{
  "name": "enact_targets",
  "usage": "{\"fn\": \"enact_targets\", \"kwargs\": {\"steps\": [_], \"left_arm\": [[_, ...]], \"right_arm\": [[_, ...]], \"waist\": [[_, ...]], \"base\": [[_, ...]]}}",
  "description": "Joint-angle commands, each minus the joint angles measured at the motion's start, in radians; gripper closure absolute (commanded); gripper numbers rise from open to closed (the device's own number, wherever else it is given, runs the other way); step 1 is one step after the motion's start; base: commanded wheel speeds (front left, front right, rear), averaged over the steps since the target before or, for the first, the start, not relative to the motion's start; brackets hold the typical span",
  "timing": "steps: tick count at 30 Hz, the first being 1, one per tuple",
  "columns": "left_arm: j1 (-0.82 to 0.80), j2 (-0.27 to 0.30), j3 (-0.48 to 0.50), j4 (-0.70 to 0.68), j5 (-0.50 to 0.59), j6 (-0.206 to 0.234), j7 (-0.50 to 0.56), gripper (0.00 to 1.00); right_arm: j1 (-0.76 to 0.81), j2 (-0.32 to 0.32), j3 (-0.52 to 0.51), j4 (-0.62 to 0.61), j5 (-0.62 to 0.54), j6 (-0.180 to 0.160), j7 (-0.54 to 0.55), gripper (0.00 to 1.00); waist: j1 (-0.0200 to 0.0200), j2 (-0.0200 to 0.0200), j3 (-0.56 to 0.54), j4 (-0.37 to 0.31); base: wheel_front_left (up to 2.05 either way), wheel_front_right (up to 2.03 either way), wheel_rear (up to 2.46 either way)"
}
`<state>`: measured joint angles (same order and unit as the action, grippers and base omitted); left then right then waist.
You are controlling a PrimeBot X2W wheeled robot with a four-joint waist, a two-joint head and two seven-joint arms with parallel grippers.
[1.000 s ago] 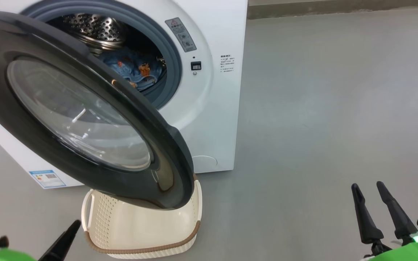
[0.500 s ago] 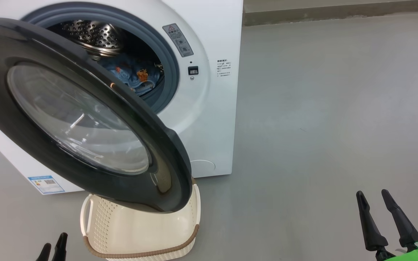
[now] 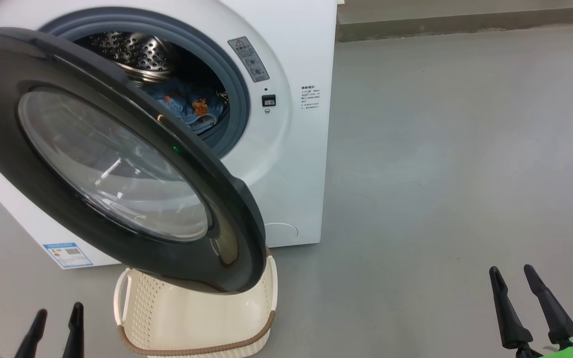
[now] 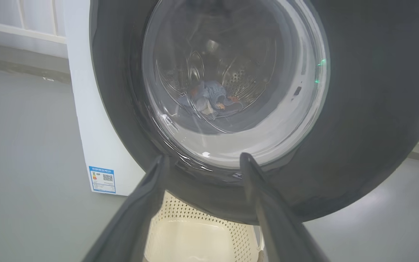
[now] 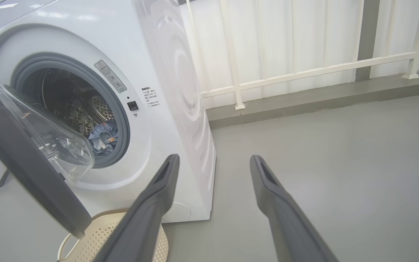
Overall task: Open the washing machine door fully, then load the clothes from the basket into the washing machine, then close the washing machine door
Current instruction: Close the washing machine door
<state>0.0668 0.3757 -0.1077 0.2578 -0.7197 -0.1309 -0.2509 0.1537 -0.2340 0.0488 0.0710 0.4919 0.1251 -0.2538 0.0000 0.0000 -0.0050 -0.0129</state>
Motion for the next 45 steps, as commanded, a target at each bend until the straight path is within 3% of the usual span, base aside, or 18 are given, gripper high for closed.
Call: {"fn": "enact_targets", "kwargs": {"steps": [1,8,13,19,45], "left_arm": [[-0.022,0.014,0.059,-0.034,0.044,0.000,-0.011,0.00],[0.007,-0.061,0.145,-0.115,0.236,0.000,-0.011,0.00],[0.021,-0.098,0.161,-0.150,0.296,0.000,-0.011,0.00],[0.032,-0.121,0.158,-0.139,0.311,0.000,-0.011,0.00],[0.017,-0.121,0.125,-0.144,0.302,0.000,-0.011,0.00]], "right_arm": [[-0.012,-0.028,0.016,-0.023,0.000,0.006,-0.008,0.00],[-0.010,-0.030,0.017,-0.020,0.000,0.006,-0.008,0.00],[-0.009,-0.027,0.015,-0.020,0.000,0.006,-0.008,0.00],[-0.009,-0.022,0.015,-0.017,0.000,0.006,-0.008,0.00],[-0.018,-0.019,0.015,-0.016,-0.002,0.006,-0.008,0.00]], "waist": [[0.0000,0.0000,-0.002,0.000],[0.0000,0.0000,-0.009,-0.002],[0.0000,0.0000,-0.009,0.000],[0.0000,0.0000,-0.009,-0.003],[0.0000,0.0000,-0.002,0.031]], "base": [[0.00,0.00,0.00],[0.00,0.00,0.00],[0.00,0.00,0.00],[0.00,0.00,0.00],[0.00,0.00,0.00]]}}
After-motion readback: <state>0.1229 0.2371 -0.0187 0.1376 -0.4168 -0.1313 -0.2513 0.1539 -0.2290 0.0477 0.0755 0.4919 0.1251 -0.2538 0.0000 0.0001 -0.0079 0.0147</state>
